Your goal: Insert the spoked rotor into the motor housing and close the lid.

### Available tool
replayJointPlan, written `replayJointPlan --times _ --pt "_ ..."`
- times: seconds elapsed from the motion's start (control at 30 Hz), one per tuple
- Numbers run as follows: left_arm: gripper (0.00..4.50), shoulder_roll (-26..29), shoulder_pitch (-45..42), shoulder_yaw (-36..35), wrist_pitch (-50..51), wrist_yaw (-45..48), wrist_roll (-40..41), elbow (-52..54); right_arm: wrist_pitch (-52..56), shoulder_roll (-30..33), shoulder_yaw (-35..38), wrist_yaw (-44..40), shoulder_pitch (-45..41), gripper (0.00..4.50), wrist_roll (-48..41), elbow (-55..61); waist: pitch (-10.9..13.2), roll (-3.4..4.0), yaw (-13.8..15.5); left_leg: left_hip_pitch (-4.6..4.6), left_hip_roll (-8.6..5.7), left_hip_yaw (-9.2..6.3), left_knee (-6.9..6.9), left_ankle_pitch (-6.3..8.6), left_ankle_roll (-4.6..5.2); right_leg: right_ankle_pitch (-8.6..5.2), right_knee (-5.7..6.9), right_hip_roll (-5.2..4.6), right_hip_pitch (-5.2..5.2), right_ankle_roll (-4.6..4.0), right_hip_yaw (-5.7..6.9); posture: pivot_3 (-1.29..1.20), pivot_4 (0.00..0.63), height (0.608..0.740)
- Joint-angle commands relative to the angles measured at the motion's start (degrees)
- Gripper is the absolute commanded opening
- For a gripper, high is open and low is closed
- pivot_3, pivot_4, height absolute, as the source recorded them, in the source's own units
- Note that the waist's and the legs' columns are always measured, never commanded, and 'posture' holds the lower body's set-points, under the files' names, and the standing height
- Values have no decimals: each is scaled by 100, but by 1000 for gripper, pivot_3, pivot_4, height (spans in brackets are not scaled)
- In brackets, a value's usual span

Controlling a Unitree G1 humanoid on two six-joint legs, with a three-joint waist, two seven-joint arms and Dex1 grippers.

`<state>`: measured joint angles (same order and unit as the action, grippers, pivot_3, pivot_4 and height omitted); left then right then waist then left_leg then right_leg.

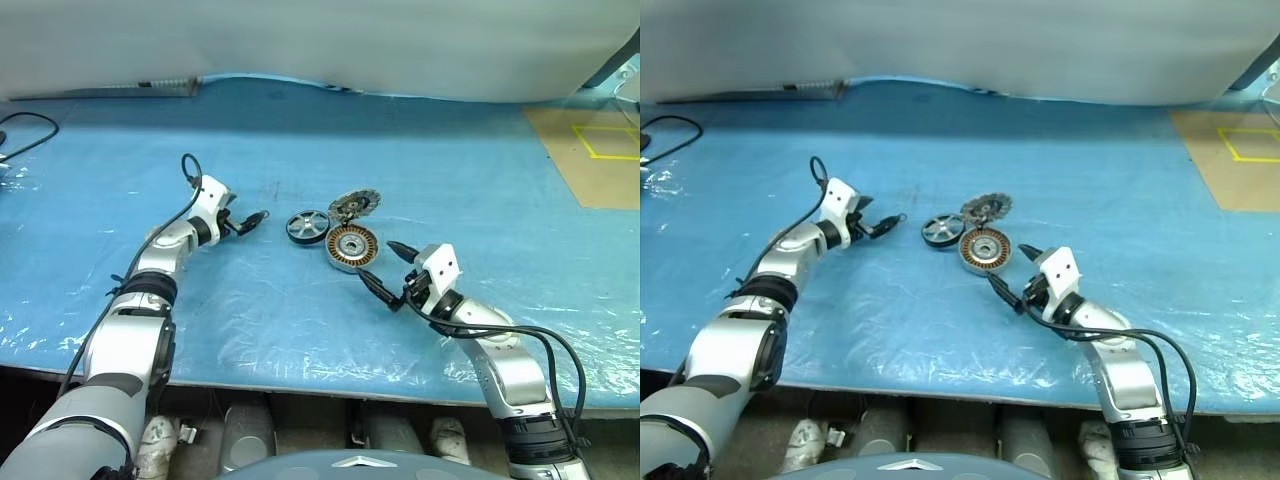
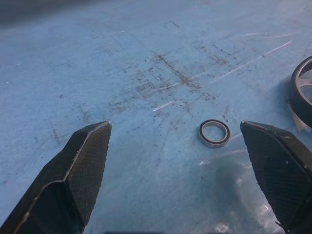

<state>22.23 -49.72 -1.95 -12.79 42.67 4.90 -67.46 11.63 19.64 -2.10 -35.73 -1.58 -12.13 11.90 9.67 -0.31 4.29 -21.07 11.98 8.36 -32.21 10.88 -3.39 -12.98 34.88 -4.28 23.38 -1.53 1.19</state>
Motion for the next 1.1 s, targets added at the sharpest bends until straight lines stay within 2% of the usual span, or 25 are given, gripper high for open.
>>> replayJointPlan --times 0.03,0.33,0.83,1.1 --pt "4500 -41 -254 -7 -208 -74 -173 -252 -115 -3 -6 61 -74 4478 6 44 1 -2 1 0 0 0 0 0 0 0 0 0 0 0 1 0 150 740" --pt "4500 -219 -469 128 -261 -466 -700 -601 -100 7 -72 91 -121 4478 60 9 2 -3 28 0 1 -3 0 0 0 0 -1 -1 -4 0 6 0 150 740" --pt "4500 -551 -440 107 238 -666 -823 -814 -73 30 -81 122 -228 4478 75 -10 2 -3 125 7 -2 -3 0 0 0 -1 -2 -5 -13 -2 5 0 150 740" --pt "1902 -512 -177 135 341 -641 -865 -799 -73 22 -105 128 -261 4500 85 -44 1 -2 109 25 0 -2 1 1 0 -12 -3 -5 -46 -18 2 0 150 740"
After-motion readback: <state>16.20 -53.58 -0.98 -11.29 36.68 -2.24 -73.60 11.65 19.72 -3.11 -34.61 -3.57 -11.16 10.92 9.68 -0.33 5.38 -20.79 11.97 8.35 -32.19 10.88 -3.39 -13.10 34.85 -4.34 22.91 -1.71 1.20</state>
